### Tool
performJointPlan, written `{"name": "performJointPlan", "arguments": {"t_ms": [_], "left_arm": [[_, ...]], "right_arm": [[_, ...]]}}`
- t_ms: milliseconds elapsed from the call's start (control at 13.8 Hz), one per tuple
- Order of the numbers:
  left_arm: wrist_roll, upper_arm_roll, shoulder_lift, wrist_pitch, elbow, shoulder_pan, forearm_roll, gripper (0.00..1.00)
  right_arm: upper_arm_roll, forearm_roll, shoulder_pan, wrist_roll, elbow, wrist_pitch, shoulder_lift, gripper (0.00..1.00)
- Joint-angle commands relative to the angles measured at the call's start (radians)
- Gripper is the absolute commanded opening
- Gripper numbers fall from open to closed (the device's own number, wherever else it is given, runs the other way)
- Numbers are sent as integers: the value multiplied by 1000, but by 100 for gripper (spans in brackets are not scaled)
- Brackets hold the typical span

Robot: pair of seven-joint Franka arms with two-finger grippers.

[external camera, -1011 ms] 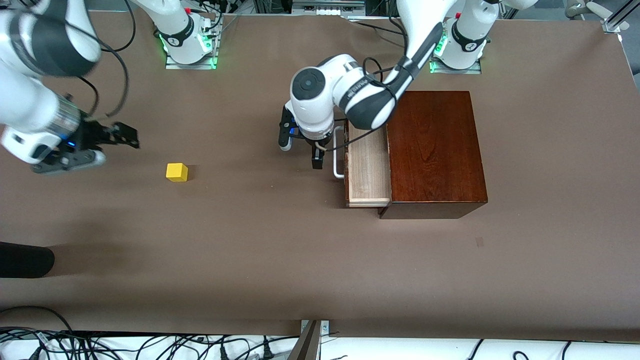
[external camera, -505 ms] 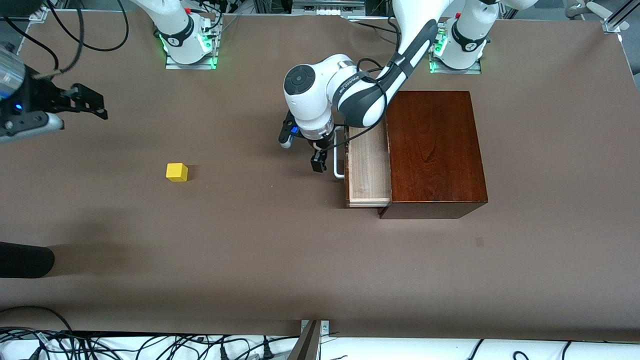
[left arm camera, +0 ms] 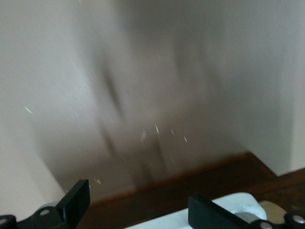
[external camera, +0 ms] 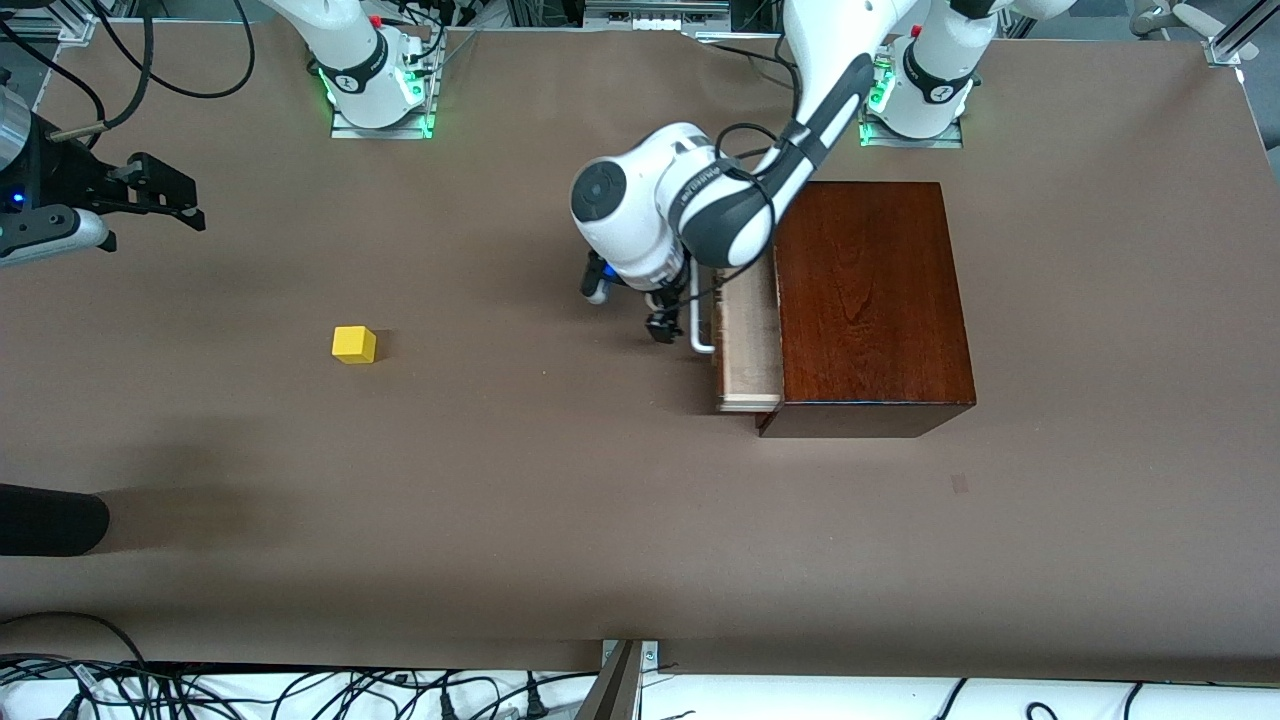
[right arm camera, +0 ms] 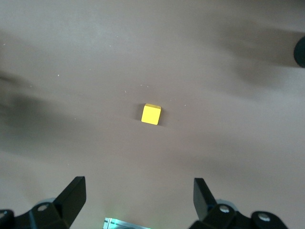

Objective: Open drawer, take yellow block, close drawer
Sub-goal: 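Push the drawer shut with the left gripper while the right gripper withdraws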

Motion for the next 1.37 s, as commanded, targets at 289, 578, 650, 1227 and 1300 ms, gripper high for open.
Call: {"name": "performJointPlan", "arguments": {"t_ms": [289, 578, 650, 1227, 1300], "left_arm": [[55, 6, -32, -159, -8, 64, 29, 100], [41, 6, -43, -167, 0, 64, 27, 100], [32, 3, -61, -161, 4, 64, 21, 100], [-382, 22, -272, -177, 15, 67, 12, 100], [-396, 48, -297, -223, 59, 77, 9, 100]], "right_arm": [[12, -20, 6, 76, 1, 21, 12, 100], [12, -20, 6, 79, 5, 21, 17, 100], [9, -14, 3, 77, 5, 21, 19, 100], [2, -23, -8, 77, 3, 84, 45, 100], [2, -23, -8, 76, 3, 92, 46, 100]]}}
